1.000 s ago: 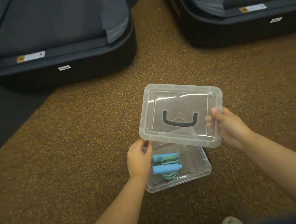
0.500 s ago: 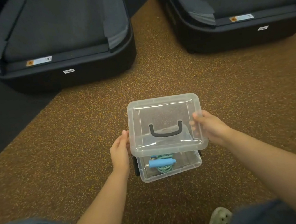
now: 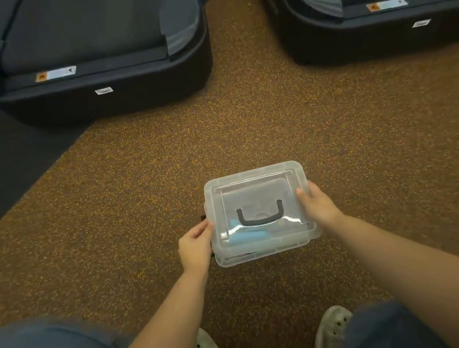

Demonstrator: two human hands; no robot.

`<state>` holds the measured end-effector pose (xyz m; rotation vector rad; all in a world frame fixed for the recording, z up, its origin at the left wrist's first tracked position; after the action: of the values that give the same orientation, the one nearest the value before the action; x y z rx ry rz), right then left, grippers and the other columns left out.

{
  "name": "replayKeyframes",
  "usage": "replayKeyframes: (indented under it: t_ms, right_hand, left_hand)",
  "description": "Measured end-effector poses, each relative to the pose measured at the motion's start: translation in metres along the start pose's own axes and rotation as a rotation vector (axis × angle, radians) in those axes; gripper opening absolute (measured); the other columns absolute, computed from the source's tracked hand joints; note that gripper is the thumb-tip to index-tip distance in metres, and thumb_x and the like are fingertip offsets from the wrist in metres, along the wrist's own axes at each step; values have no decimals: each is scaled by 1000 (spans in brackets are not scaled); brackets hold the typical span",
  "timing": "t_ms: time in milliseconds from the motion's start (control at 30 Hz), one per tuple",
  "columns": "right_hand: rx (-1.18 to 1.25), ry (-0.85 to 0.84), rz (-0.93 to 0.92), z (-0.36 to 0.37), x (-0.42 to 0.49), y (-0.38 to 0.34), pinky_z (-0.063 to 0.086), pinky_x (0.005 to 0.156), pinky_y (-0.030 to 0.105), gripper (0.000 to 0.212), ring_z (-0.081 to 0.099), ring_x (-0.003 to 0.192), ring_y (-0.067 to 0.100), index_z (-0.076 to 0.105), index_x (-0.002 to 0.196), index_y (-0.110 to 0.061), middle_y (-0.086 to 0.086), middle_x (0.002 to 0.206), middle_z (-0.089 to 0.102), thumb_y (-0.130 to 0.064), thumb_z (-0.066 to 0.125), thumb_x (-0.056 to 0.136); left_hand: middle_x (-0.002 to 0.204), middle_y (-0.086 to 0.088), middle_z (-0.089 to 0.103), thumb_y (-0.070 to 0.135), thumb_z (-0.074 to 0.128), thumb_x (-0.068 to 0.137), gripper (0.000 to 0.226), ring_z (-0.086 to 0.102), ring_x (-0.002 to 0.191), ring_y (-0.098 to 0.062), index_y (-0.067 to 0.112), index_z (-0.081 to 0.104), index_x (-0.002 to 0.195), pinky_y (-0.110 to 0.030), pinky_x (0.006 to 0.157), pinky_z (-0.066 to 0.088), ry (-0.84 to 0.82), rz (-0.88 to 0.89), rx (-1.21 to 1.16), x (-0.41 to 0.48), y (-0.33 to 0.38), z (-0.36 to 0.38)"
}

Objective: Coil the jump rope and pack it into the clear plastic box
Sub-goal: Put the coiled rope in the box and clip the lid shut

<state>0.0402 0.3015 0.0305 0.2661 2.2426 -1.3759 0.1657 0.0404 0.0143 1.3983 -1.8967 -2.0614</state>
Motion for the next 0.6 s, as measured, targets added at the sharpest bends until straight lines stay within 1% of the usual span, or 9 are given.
replayKeyframes:
  t_ms: [67, 133, 200, 233, 267, 333, 400, 500, 600]
  right_hand:
    - [-71, 0, -25, 6, 3, 5, 39, 104, 49, 43, 48, 124, 29, 36, 141, -27, 4, 134, 51, -36, 36, 100]
    - [-141, 9, 6, 11, 9, 16, 29, 111, 55, 52, 31, 139, 33, 24, 148, -27, 7, 152, 34, -39, 34, 99]
    - [-174, -2, 44, 18, 14, 26, 22, 114, 57, 57, 19, 145, 34, 14, 151, -27, 6, 159, 19, -41, 33, 99]
    - [-180, -13, 62, 22, 14, 28, 20, 115, 57, 59, 15, 146, 33, 10, 152, -28, 5, 160, 15, -43, 32, 99]
    - [-183, -25, 73, 24, 14, 30, 19, 115, 57, 61, 13, 146, 33, 7, 152, -29, 4, 161, 12, -44, 32, 99]
    - [-186, -45, 82, 29, 15, 33, 15, 116, 56, 64, 7, 147, 31, 4, 152, -28, 3, 161, 6, -46, 33, 98]
    - [-185, -57, 88, 32, 20, 39, 11, 118, 53, 66, 2, 148, 29, 3, 153, -25, 5, 161, 4, -45, 35, 98]
    - [-199, -62, 91, 35, 28, 43, 5, 118, 50, 67, -5, 148, 28, 4, 153, -21, 6, 161, 2, -43, 36, 99]
    - [-278, -92, 92, 40, 32, 46, 3, 117, 47, 66, -7, 147, 25, 0, 153, -19, 4, 161, -3, -42, 32, 100]
  left_hand:
    - [110, -1, 70, 24, 69, 83, 34, 66, 97, -19, 16, 67, 116, -42, 92, 53, 76, -31, 28, -5, -9, 2]
    - [113, -1, 68, 24, 65, 86, 40, 63, 98, -19, 17, 62, 125, -36, 91, 51, 129, -37, 60, -12, -15, 5]
    - [122, 1, 64, 30, 64, 84, 47, 61, 105, -20, 21, 58, 129, -37, 94, 49, 131, -33, 118, -18, -19, 9]
    - [132, 0, 59, 34, 64, 81, 52, 57, 115, -21, 23, 55, 132, -41, 100, 46, 120, -28, 154, -18, -22, 11]
    - [142, -2, 51, 37, 64, 80, 58, 48, 127, -23, 24, 52, 135, -44, 108, 39, 110, -24, 205, -18, -23, 12]
    - [155, -4, 30, 32, 63, 84, 63, 24, 143, -24, 21, 42, 142, -46, 118, 21, 108, -16, 311, -19, -20, 15]
    - [159, -3, 18, 28, 61, 88, 66, 10, 147, -23, 20, 33, 147, -43, 118, 12, 93, -17, 394, -17, -20, 19]
    - [160, -4, 11, 29, 61, 87, 72, 3, 148, -24, 20, 25, 150, -43, 119, 8, 62, -21, 469, -12, -22, 24]
    - [161, -6, 3, 30, 60, 87, 66, 2, 148, -26, 23, 33, 147, -41, 120, 7, 0, 12, 575, -8, -22, 37]
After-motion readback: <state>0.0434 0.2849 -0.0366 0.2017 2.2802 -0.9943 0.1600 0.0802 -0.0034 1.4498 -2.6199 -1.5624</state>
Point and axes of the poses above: each hand's wrist, its own x-axis towards the middle knuckle, its own z-axis out of the palm, y = z × x, the point moved 6 cm from there along x, towards the middle knuckle
